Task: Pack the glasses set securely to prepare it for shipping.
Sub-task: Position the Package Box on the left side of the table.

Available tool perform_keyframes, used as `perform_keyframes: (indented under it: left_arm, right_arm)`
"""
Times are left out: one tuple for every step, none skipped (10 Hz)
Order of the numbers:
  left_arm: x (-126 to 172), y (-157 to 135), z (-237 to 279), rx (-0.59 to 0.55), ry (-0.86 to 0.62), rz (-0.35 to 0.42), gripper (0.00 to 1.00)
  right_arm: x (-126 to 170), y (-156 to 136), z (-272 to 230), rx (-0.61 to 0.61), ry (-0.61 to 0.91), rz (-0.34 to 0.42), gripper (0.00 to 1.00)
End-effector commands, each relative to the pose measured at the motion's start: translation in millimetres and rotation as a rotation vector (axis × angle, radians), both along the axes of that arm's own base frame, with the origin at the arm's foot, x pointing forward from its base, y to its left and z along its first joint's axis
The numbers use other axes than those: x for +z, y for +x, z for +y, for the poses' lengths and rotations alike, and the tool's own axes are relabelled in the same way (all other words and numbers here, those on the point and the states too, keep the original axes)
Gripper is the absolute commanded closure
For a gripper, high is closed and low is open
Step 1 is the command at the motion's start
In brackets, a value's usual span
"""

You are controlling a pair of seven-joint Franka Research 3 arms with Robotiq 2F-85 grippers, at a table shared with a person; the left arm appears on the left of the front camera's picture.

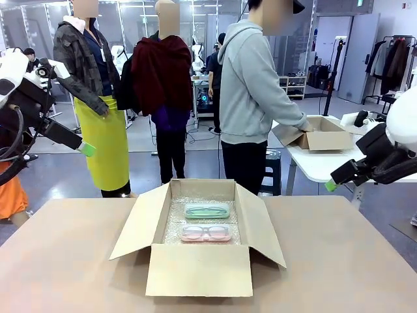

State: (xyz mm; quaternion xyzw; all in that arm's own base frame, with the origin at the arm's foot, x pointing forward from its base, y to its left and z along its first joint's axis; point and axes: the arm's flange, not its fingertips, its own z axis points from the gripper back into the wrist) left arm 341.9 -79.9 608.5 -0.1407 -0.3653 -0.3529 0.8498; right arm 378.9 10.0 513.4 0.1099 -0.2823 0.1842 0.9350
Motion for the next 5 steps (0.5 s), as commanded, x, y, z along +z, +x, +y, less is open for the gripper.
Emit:
perform_keyframes:
  left_arm:
    - [1.1, -0.1, 1.5, -0.012, -0.017, 0.001, 0.00]
    - [1.1, -0.1, 1.5, -0.012, -0.017, 0.001, 0.00]
    - [1.1, -0.1, 1.5, -0.012, -0.017, 0.001, 0.00]
    - [1.1, -0.1, 1.5, -0.012, -0.017, 0.001, 0.00]
    - [1.1, -0.1, 1.5, -0.012, -0.017, 0.001, 0.00]
  right_arm:
    - [-0.3, 0.2, -1.3, -0.002, -0.002, -0.012, 0.00]
    - [-0.3, 0.2, -1.3, -0.002, -0.002, -0.012, 0.00]
    - [-0.3, 0.2, -1.3, -0.002, -0.002, -0.012, 0.00]
    - [-0.3, 0.2, -1.3, -0.002, -0.002, -0.012, 0.00]
    - [-0.3, 0.2, -1.3, -0.002, -0.002, -0.012, 0.00]
